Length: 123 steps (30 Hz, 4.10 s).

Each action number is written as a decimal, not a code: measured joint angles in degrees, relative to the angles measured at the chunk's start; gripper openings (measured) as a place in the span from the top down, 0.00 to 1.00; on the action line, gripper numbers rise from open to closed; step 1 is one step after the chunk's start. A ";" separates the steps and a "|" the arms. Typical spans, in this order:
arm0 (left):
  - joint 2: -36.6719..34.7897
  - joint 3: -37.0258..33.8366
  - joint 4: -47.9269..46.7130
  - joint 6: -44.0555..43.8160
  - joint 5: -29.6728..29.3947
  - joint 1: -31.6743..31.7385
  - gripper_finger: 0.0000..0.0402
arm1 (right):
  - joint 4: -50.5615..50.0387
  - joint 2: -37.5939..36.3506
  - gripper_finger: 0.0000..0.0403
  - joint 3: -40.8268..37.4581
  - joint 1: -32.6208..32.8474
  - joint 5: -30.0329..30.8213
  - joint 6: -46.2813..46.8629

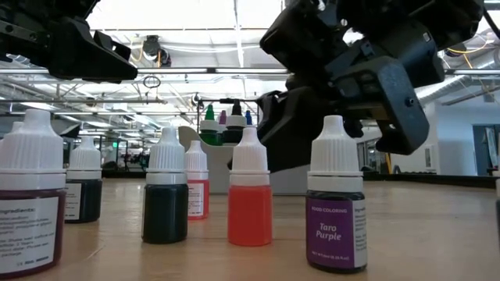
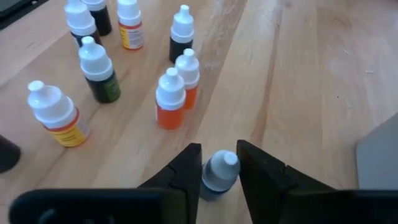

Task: Pick & Place food coloring
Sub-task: Put the blue food coloring bottle into the gray bin

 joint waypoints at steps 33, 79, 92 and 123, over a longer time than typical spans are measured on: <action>0.00 0.00 1.50 0.00 0.04 0.00 0.98 | -9.00 -17.90 0.87 -7.67 -5.03 21.19 3.04; 0.00 0.00 2.89 3.54 -0.36 0.17 0.98 | 0.45 -10.71 0.87 -11.28 -10.75 15.26 15.03; 0.00 0.00 2.92 2.80 -0.36 0.17 0.98 | -9.39 -15.80 0.87 -9.24 -11.75 15.19 13.42; 0.02 0.00 4.70 1.55 0.02 0.17 0.98 | -9.75 -14.71 0.87 -8.92 -6.98 31.70 31.29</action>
